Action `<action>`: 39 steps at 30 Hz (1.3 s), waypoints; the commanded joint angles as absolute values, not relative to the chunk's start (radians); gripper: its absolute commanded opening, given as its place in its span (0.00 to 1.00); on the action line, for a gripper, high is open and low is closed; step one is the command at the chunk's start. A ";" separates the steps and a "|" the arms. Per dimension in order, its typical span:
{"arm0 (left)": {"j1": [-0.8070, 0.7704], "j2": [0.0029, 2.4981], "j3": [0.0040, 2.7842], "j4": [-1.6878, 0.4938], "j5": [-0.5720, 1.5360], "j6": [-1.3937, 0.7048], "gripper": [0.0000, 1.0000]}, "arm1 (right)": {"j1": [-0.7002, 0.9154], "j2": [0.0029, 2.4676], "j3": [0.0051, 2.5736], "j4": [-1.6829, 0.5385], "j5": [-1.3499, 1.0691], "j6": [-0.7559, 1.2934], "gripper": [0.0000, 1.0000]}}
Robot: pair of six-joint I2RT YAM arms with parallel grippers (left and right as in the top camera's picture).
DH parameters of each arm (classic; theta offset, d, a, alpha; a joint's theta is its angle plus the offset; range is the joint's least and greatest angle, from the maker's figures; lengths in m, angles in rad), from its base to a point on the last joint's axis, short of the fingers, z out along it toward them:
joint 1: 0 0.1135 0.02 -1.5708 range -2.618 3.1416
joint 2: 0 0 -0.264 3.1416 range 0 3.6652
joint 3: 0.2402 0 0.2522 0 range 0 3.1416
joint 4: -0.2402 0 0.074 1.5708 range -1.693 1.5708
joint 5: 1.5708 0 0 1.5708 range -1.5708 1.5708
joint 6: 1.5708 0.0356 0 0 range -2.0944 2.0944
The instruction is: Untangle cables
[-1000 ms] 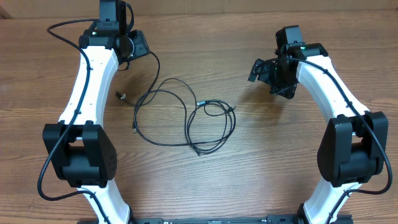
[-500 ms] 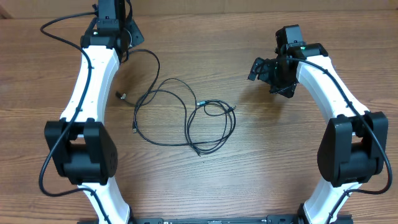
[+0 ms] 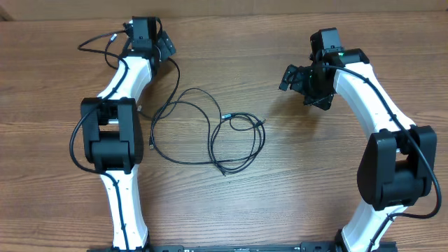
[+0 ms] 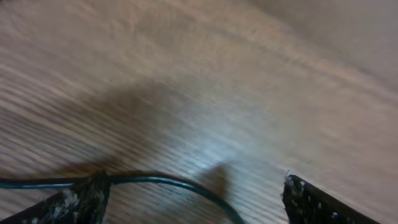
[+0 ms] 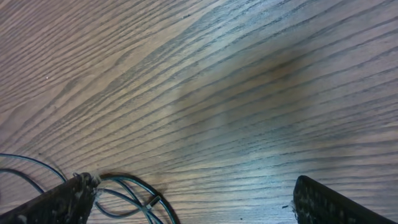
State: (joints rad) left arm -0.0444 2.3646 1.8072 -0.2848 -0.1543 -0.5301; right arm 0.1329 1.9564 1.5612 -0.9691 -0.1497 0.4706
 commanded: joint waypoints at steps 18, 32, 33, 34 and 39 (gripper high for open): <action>-0.053 2.427 1.822 -0.815 -0.118 -0.405 0.69 | 0.135 1.953 1.559 -0.966 -0.150 0.471 1.00; -0.067 2.407 2.146 -1.147 0.120 -0.164 0.52 | 0.135 1.953 1.559 -0.966 -0.150 0.471 1.00; -0.075 2.407 2.137 -1.152 0.086 -0.157 0.50 | 0.135 1.953 1.559 -0.966 -0.150 0.471 1.00; -0.087 2.407 2.122 -1.156 0.030 -0.157 0.50 | 0.135 1.953 1.559 -0.966 -0.150 0.471 1.00; -0.105 2.407 2.068 -1.166 -0.099 -0.147 0.51 | 0.135 1.953 1.559 -0.966 -0.150 0.471 1.00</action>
